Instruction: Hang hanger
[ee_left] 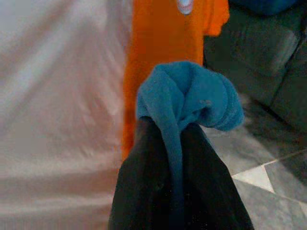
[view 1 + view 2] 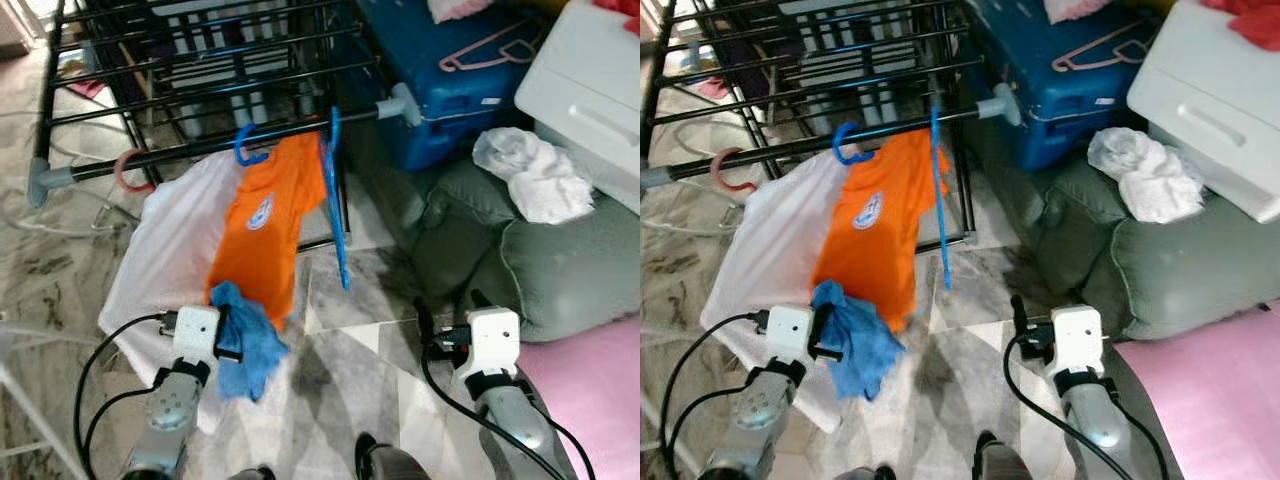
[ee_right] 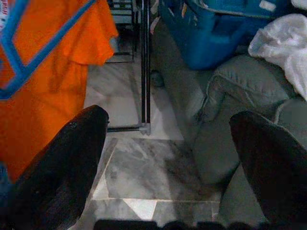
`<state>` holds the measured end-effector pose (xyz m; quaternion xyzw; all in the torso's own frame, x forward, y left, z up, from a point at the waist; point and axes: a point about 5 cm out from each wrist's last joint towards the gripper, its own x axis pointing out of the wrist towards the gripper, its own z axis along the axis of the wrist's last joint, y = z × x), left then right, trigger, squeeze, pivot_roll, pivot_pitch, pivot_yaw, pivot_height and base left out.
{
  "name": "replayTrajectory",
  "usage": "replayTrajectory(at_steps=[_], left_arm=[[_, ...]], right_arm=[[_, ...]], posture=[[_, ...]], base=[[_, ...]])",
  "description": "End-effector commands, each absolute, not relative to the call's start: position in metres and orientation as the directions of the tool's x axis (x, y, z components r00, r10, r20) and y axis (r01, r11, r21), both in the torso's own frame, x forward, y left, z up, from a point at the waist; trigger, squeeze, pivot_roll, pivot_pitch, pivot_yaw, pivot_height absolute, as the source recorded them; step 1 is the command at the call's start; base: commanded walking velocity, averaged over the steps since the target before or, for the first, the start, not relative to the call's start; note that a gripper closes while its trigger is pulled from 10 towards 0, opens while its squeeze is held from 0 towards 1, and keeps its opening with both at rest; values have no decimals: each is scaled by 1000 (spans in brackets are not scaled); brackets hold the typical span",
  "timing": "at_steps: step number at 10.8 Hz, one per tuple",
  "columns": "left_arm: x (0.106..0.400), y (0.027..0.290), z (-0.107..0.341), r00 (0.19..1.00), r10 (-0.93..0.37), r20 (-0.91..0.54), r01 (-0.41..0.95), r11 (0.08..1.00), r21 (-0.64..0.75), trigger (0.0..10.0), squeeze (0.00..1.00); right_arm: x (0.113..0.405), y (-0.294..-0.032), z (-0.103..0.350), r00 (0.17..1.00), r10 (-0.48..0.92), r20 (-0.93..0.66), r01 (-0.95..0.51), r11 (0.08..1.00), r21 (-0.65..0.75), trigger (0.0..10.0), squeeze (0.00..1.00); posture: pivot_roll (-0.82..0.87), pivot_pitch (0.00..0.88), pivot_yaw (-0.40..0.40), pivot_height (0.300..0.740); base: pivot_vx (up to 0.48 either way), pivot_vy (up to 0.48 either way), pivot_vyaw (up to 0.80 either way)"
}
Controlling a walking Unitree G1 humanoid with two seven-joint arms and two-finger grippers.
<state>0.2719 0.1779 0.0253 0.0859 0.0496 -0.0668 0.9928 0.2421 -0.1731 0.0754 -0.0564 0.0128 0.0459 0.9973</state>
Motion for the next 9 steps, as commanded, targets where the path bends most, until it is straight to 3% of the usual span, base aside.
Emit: replayTrajectory(at_steps=[1, 6, 7, 9], left_arm=[[267, 189, 19, 986, -103, -133, 124, 979, 160, 10000, 0], [273, 182, 14, 976, -139, -165, 166, 973, 159, 10000, 0], [280, 152, 17, 947, -283, -155, 303, 945, 121, 10000, 0], [296, 122, 58, 923, -384, 31, 379, 919, 110, 10000, 0]], right_arm=[[242, -171, 74, 995, 99, -31, -102, 989, -103, 10000, 0], [243, -169, 75, 995, 97, -22, -98, 990, -104, 10000, 0], [246, -174, 78, 997, 73, -8, -73, 991, -114, 10000, 0], [251, -179, 84, 998, 60, 10, -58, 990, -127, 10000, 0]], posture=[[-143, 188, 47, 740], [-157, 183, 54, 740], [-175, 178, 63, 740], [-182, 184, 64, 740]], base=[[0, 480, 0], [0, 480, 0], [0, 0, 0], [0, 0, 0]])
